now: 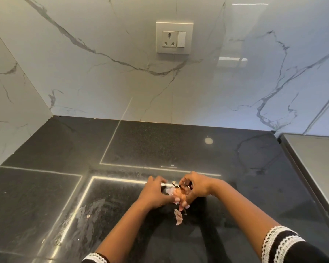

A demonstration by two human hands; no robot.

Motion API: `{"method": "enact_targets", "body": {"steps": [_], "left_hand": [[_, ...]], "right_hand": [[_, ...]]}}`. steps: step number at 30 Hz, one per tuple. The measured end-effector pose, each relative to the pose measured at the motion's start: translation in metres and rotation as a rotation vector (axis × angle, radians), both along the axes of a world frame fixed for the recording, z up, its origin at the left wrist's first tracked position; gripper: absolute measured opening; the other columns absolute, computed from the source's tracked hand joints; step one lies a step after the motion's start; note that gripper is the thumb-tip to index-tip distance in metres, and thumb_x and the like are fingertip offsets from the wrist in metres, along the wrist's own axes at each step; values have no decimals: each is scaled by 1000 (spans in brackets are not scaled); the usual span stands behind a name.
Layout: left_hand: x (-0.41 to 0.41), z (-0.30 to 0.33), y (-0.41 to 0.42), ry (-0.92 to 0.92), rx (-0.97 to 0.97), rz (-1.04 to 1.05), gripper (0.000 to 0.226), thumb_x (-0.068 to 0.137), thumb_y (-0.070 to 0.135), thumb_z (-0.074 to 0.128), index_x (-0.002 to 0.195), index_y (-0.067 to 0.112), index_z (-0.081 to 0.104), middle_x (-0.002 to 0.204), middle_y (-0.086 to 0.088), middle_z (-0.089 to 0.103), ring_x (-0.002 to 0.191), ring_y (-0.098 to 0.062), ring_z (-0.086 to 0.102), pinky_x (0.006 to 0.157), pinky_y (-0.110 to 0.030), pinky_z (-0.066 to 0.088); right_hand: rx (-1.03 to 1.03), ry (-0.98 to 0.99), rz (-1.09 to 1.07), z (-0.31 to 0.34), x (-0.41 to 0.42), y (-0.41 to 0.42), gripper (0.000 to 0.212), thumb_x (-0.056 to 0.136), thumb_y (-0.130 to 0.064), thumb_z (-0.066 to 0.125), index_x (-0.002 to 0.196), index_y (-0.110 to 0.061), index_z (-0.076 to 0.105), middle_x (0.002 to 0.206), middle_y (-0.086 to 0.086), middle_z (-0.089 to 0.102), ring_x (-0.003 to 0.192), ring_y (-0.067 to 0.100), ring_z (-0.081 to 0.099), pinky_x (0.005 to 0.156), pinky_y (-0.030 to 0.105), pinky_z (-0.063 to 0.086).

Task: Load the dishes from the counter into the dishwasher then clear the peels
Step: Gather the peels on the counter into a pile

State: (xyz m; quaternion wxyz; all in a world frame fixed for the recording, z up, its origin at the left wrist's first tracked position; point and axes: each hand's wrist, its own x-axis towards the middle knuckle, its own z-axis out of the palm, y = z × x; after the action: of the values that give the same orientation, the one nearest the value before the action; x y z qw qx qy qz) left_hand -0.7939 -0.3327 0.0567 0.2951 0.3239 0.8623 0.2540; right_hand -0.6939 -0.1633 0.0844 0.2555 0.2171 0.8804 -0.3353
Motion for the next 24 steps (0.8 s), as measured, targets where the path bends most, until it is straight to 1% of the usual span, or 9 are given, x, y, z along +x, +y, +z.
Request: {"method": "enact_targets", "body": {"steps": [3, 5, 7, 10, 15, 18, 20, 22, 24], "left_hand": [[9, 3, -4, -16, -214, -152, 110, 57, 53, 87, 144, 24, 25, 140, -5, 22, 134, -27, 29, 110, -40, 36], [20, 4, -4, -5, -272, -205, 125, 56, 52, 88, 150, 26, 10, 148, -6, 11, 142, -30, 15, 115, -45, 28], [32, 4, -1, -10, -288, -212, 133, 56, 47, 89, 152, 28, 0, 152, -5, 2, 145, -30, 7, 116, -47, 27], [46, 2, 8, 46, -329, -226, 135, 57, 40, 91, 152, 31, -4, 152, -6, 2, 144, -30, 11, 111, -47, 34], [50, 3, 20, 48, -328, -201, 121, 58, 28, 91, 148, 28, 11, 143, -6, 15, 136, -32, 26, 104, -47, 42], [48, 2, 24, 46, -299, -197, 107, 62, 20, 89, 144, 28, 21, 139, -7, 21, 129, -33, 38, 100, -45, 46], [47, 1, 27, 37, -268, -195, 95, 70, 13, 82, 144, 27, 24, 143, -11, 21, 122, -34, 47, 94, -42, 50], [45, 0, 29, 24, -216, -170, 73, 82, 13, 69, 143, 25, 30, 147, -16, 21, 116, -36, 53, 87, -36, 51], [45, 0, 29, 22, -168, -126, 58, 88, 16, 59, 141, 25, 37, 147, -18, 28, 116, -35, 53, 87, -36, 48]], "right_hand": [[124, -30, 118, -2, 10, -4, 98, 55, -39, 92, 138, -35, 39, 133, -2, 35, 124, 21, 36, 108, 43, 39], [159, -47, 137, -4, 15, -7, 108, 52, -38, 93, 141, -37, 32, 136, -1, 31, 130, 24, 30, 110, 48, 36], [192, -60, 147, -5, 20, -11, 115, 51, -33, 94, 144, -36, 25, 137, 0, 28, 132, 26, 28, 109, 49, 37], [236, -50, 134, -8, 24, -20, 122, 50, -30, 95, 146, -34, 20, 137, 1, 26, 132, 28, 28, 106, 49, 41], [257, -43, 35, -14, 24, -33, 121, 52, -19, 94, 146, -33, 19, 137, 3, 23, 129, 31, 30, 101, 49, 46], [216, -3, -19, -13, 24, -36, 103, 63, -12, 88, 143, -29, 26, 136, 6, 25, 124, 32, 37, 96, 45, 48], [191, 9, -29, -13, 23, -39, 96, 66, -11, 86, 142, -26, 29, 136, 8, 25, 123, 34, 38, 96, 47, 48], [195, -8, -25, -14, 21, -44, 106, 58, -14, 91, 143, -23, 27, 138, 8, 23, 126, 36, 37, 100, 50, 45], [209, -7, -37, -16, 20, -48, 114, 54, -18, 94, 144, -23, 24, 138, 8, 23, 127, 37, 37, 102, 51, 44]]}}
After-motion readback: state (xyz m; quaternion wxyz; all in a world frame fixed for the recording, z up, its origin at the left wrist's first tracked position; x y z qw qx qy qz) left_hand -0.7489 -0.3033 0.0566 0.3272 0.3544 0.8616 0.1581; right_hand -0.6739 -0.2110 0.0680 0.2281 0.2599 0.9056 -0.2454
